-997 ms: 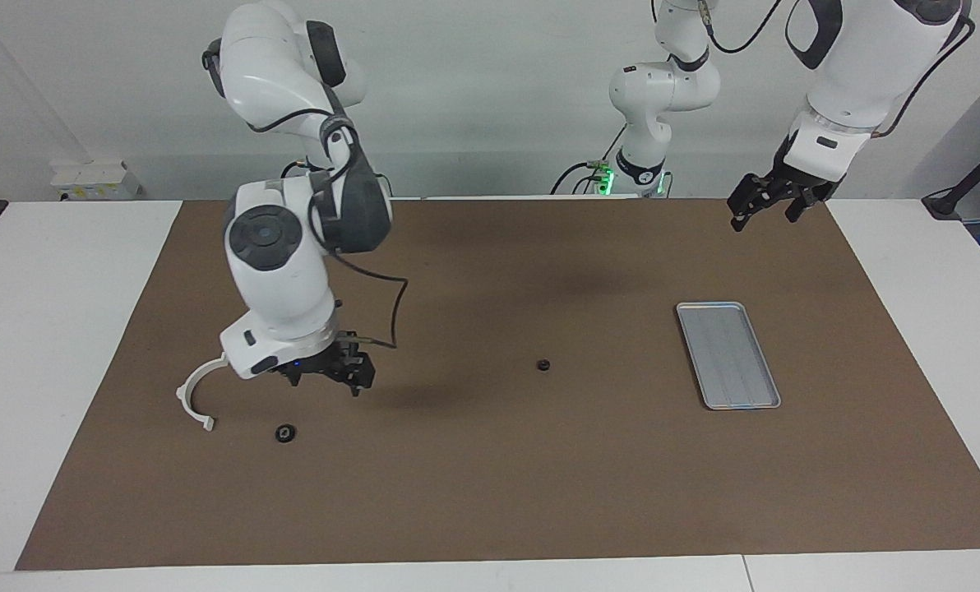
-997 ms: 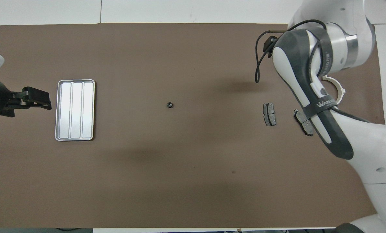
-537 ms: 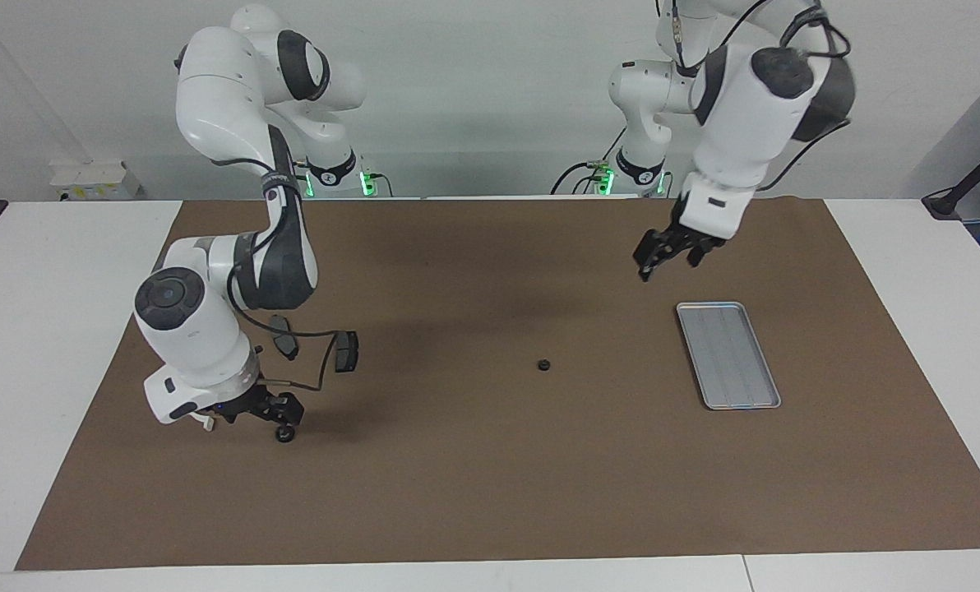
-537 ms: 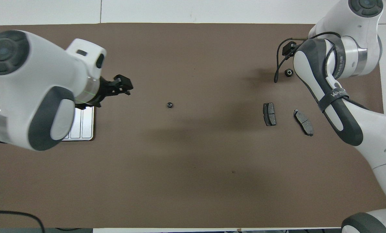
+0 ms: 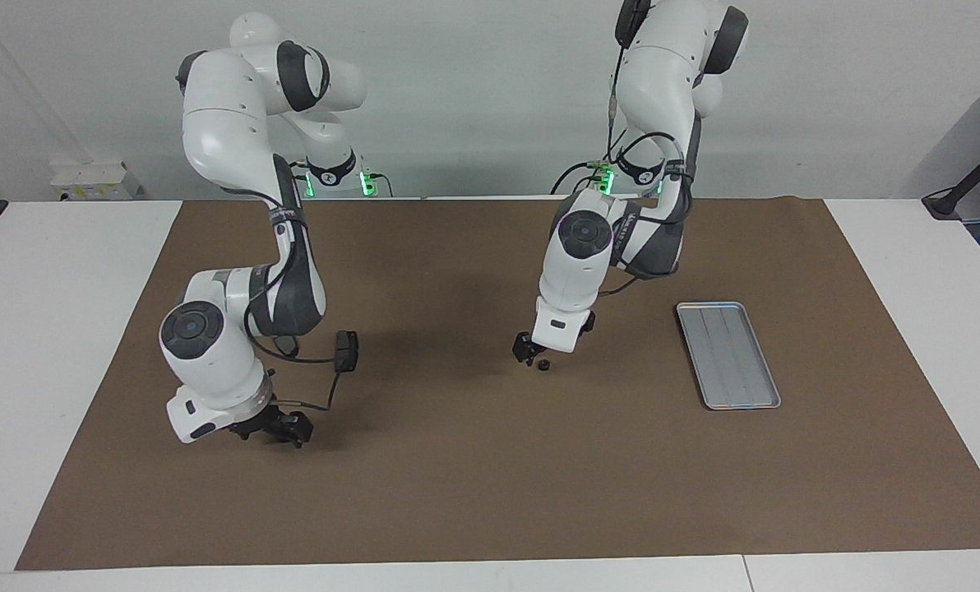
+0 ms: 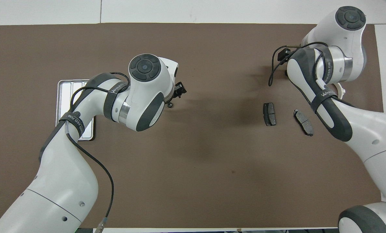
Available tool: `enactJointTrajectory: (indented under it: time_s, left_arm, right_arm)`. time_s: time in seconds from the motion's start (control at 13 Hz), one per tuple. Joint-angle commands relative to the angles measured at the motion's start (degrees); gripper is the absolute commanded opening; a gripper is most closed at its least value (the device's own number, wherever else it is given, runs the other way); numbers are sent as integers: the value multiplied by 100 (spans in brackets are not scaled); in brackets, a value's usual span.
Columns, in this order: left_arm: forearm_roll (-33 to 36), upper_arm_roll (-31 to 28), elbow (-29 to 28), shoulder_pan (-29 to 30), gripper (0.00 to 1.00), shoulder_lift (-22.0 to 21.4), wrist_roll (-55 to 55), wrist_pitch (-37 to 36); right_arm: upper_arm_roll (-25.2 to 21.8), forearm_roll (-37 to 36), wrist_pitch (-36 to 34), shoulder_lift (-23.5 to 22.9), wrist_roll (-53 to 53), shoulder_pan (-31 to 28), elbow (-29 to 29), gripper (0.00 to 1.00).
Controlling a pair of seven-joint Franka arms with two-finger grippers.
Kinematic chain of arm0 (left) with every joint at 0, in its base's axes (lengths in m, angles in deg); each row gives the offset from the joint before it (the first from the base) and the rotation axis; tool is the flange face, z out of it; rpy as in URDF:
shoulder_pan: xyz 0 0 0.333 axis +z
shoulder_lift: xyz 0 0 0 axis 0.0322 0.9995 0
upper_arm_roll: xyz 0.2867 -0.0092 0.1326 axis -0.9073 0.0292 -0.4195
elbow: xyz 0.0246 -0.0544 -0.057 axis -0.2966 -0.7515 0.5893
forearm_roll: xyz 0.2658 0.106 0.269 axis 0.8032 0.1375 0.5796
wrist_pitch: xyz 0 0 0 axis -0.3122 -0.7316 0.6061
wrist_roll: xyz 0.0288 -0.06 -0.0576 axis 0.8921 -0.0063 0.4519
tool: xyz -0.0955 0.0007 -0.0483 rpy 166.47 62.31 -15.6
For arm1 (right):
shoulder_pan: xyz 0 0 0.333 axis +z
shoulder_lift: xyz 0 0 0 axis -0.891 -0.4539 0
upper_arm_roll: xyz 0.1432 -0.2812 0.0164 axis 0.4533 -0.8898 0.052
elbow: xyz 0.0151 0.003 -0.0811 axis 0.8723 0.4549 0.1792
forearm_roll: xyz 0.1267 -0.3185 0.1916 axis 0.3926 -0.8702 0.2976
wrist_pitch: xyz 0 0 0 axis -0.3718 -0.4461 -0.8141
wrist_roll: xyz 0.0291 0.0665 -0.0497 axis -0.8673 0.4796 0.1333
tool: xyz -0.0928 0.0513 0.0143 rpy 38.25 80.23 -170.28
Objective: Pick bearing gear from pile to tray
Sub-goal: 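Carry the bearing with the left gripper and lower it into the tray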
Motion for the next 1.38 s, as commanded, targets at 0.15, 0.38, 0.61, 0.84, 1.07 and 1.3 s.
enactJointTrajectory:
  time_s: [0.15,0.38,0.61,0.84,1.07,1.3]
  left_arm:
    - [78,-186,-103,-247,100,274,159,121]
    - [112,-196,29,-230,100,318,237,127]
    - [113,-196,-50,-221,81,318,335,268]
    - [113,-196,-120,-212,69,318,343,374]
    - [122,-204,-129,-256,33,310,527,322]
    - [130,-204,-33,-248,0,274,634,-151]
  right_arm:
    - [85,89,195,97,49,-123,519,100]
    - [76,71,108,141,49,-114,642,100]
    - [77,62,89,141,49,-114,642,89]
    - [85,62,194,141,49,-123,651,67]
    - [85,80,335,141,40,-140,686,54]
    - [94,88,494,150,40,-167,818,29]
